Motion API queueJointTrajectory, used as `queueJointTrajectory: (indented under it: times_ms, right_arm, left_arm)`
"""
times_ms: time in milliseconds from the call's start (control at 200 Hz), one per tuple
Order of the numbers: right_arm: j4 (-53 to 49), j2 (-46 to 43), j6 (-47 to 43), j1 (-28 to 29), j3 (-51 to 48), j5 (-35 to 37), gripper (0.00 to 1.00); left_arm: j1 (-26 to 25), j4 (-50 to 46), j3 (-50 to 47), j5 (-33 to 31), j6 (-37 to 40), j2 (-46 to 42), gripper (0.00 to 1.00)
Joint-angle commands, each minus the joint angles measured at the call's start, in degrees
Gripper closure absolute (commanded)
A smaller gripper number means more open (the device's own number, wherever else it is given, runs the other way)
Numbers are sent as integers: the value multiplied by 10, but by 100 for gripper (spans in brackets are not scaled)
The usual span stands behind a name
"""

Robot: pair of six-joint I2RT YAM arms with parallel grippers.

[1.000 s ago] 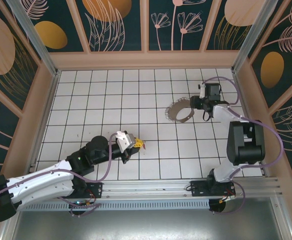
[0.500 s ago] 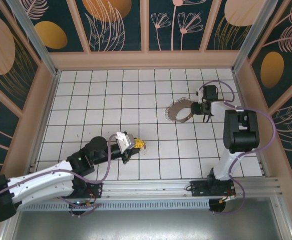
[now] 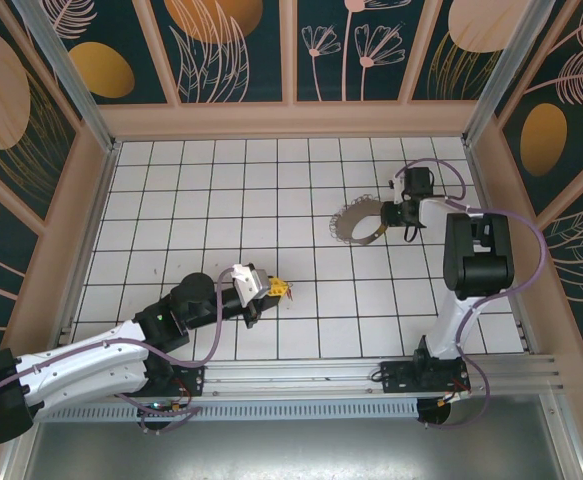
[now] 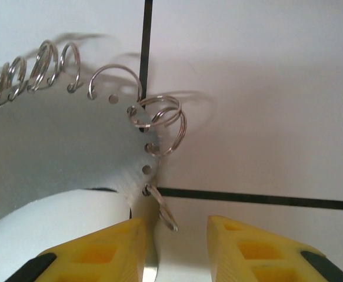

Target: Put the keys on the keyring

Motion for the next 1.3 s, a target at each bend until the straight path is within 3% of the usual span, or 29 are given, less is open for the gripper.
queueJointTrajectory:
  times_ms: [0,455,585,686,966,1291]
  right_arm:
    - [5,14,-9,-1,18,-16,70]
    - [4,17,-12,4,22,-30,91]
    - [20,-9,-1,13,2,-20,100]
    - [42,-40,3,29,-25,-18,100]
    - [165,-204,-27,142,-160,-30,100]
    - [335,-426,-73,278,-307,-208,100]
  left_arm:
    - [-2,26,-9,5,9,-8,100]
    - [-2,26,-7,3,10,-1,100]
    - [-2,27,-6,2,10,-1,100]
    - [-3,22,-2,1,9,1,100]
    - [-2,14,16,2,-6,-4,100]
    - [-3,-46,39,-6,-13,-65,100]
